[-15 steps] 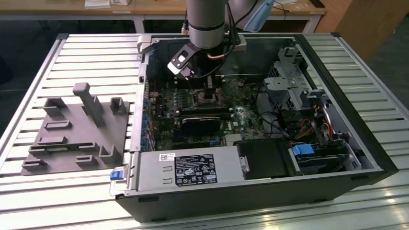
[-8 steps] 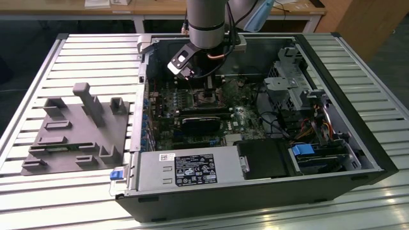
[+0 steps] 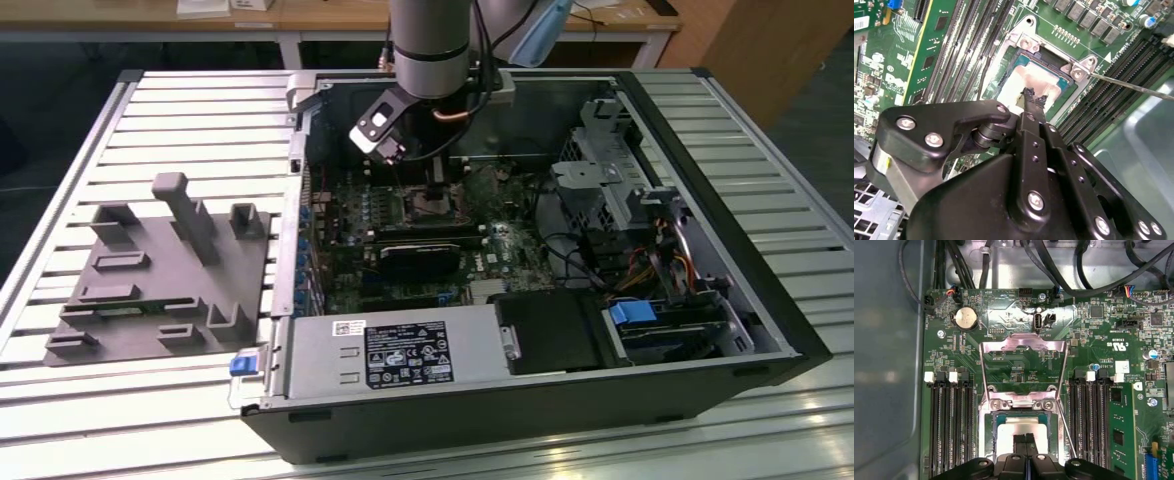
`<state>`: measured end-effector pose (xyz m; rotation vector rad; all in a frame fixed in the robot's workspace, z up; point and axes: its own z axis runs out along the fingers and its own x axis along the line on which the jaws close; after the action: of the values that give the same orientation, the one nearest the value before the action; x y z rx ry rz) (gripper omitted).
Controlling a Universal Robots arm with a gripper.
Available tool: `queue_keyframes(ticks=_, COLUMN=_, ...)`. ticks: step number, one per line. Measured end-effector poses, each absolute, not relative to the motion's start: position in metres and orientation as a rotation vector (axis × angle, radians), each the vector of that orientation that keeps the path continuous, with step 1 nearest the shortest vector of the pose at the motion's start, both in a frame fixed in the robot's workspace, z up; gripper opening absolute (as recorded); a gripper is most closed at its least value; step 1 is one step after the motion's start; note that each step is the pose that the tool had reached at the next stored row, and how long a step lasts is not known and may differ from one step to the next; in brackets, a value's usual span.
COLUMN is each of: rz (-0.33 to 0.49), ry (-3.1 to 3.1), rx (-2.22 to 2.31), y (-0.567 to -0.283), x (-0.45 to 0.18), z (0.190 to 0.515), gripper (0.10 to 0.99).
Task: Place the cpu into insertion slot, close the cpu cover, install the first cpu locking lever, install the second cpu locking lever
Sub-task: 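Place the cpu into insertion slot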
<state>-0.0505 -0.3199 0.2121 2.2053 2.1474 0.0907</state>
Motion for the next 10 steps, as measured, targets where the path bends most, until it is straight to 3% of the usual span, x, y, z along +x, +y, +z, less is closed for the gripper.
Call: queue_keyframes(ticks=10, rz=0.092, ry=2.148, rx=2.205, y=-0.32, x=-0.05, z=0.233, gripper=0.102)
